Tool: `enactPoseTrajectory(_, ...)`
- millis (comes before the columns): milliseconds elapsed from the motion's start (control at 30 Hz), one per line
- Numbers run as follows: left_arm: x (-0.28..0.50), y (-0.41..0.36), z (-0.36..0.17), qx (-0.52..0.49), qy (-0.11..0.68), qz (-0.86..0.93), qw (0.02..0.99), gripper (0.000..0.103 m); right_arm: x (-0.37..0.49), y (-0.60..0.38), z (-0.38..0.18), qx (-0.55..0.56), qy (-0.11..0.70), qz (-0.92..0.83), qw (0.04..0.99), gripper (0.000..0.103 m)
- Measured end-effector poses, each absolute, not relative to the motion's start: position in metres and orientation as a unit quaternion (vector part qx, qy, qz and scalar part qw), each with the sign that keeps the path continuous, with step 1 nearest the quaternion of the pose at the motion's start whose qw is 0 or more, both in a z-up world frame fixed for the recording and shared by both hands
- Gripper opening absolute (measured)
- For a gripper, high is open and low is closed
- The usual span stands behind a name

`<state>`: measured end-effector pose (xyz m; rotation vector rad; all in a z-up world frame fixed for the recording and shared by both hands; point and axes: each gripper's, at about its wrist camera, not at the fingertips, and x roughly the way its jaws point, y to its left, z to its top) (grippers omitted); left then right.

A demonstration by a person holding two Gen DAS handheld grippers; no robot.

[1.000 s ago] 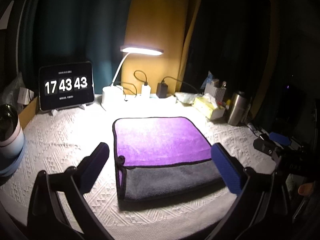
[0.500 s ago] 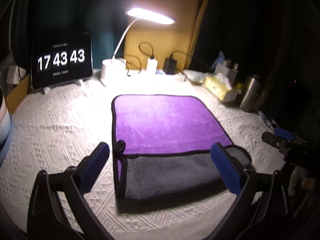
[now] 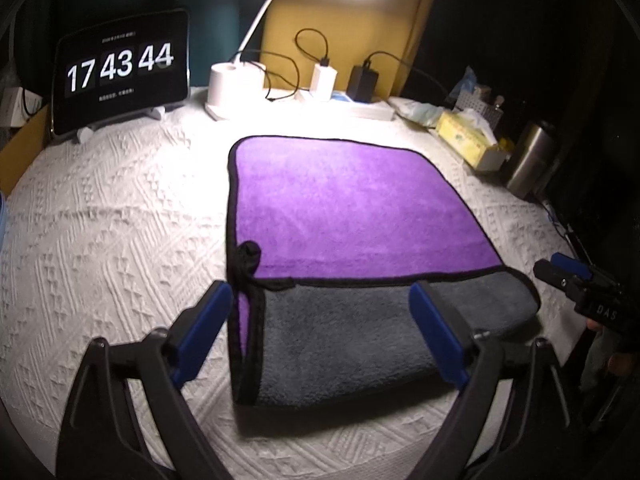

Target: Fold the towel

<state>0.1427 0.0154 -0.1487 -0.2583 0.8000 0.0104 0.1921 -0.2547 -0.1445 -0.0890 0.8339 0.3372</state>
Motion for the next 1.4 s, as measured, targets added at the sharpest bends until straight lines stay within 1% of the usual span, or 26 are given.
enactPoseTrajectory(67, 0.145, 0.016, -0.152, -0.123, 0.392, 0.008, 0.911, 0.088, 0.195, -0.255, -0.148, -0.042, 0.408, 0.164, 0.897, 0.071)
enactPoseTrajectory(133, 0.148, 0.018, -0.156, -0.123, 0.399, 0.01, 0.909, 0.086, 0.199, -0.255, -0.151, -0.041, 0.412, 0.166, 0.895, 0.066)
enactPoseTrajectory(200, 0.149, 0.018, -0.161, -0.124, 0.406, 0.009, 0.905, 0.081, 0.201, -0.255, -0.155, -0.039, 0.417, 0.17, 0.892, 0.061)
enactPoseTrajectory(400, 0.152, 0.019, -0.173, -0.125, 0.424, 0.014, 0.897, 0.072, 0.204, -0.256, -0.169, -0.038, 0.433, 0.174, 0.883, 0.05)
enactPoseTrajectory(467, 0.152, 0.02, -0.174, -0.126, 0.427, 0.015, 0.895, 0.066, 0.203, -0.256, -0.173, -0.037, 0.437, 0.175, 0.881, 0.046)
enactPoseTrajectory(533, 0.153, 0.021, -0.177, -0.123, 0.432, 0.018, 0.893, 0.063, 0.203, -0.256, -0.175, -0.037, 0.44, 0.176, 0.88, 0.043)
enactPoseTrajectory(567, 0.153, 0.022, -0.178, -0.123, 0.434, 0.019, 0.892, 0.059, 0.204, -0.257, -0.176, -0.037, 0.441, 0.177, 0.879, 0.041)
enactPoseTrajectory(633, 0.154, 0.024, -0.18, -0.125, 0.437, 0.022, 0.891, 0.055, 0.204, -0.257, -0.178, -0.037, 0.442, 0.178, 0.878, 0.039)
enactPoseTrajectory(700, 0.153, 0.025, -0.18, -0.124, 0.437, 0.027, 0.891, 0.05, 0.204, -0.257, -0.18, -0.037, 0.444, 0.179, 0.877, 0.033)
enactPoseTrajectory(767, 0.153, 0.025, -0.18, -0.119, 0.438, 0.034, 0.89, 0.038, 0.204, -0.256, -0.181, -0.039, 0.445, 0.182, 0.876, 0.028)
enactPoseTrajectory(800, 0.153, 0.026, -0.18, -0.117, 0.438, 0.038, 0.891, 0.035, 0.204, -0.255, -0.182, -0.041, 0.444, 0.183, 0.876, 0.025)
enactPoseTrajectory(867, 0.152, 0.027, -0.18, -0.118, 0.437, 0.04, 0.891, 0.025, 0.203, -0.253, -0.182, -0.047, 0.443, 0.184, 0.876, 0.02)
enactPoseTrajectory(900, 0.152, 0.027, -0.18, -0.117, 0.436, 0.041, 0.891, 0.023, 0.202, -0.252, -0.181, -0.049, 0.441, 0.183, 0.877, 0.018)
enactPoseTrajectory(933, 0.151, 0.026, -0.179, -0.117, 0.435, 0.04, 0.892, 0.017, 0.201, -0.252, -0.181, -0.05, 0.439, 0.183, 0.878, 0.016)
enactPoseTrajectory(967, 0.151, 0.025, -0.179, -0.114, 0.434, 0.039, 0.893, 0.014, 0.201, -0.252, -0.18, -0.053, 0.436, 0.183, 0.88, 0.013)
enactPoseTrajectory(1000, 0.15, 0.023, -0.178, -0.11, 0.433, 0.038, 0.894, 0.012, 0.2, -0.251, -0.178, -0.058, 0.433, 0.182, 0.881, 0.012)
enactPoseTrajectory(1033, 0.15, 0.022, -0.177, -0.107, 0.431, 0.038, 0.895, 0.009, 0.199, -0.251, -0.177, -0.062, 0.429, 0.181, 0.883, 0.011)
enactPoseTrajectory(1100, 0.149, 0.021, -0.175, -0.106, 0.427, 0.037, 0.897, 0.008, 0.197, -0.252, -0.173, -0.064, 0.422, 0.181, 0.886, 0.008)
enactPoseTrajectory(1400, 0.144, 0.024, -0.16, -0.111, 0.405, 0.036, 0.907, 0.007, 0.195, -0.249, -0.156, -0.071, 0.4, 0.182, 0.895, 0.007)
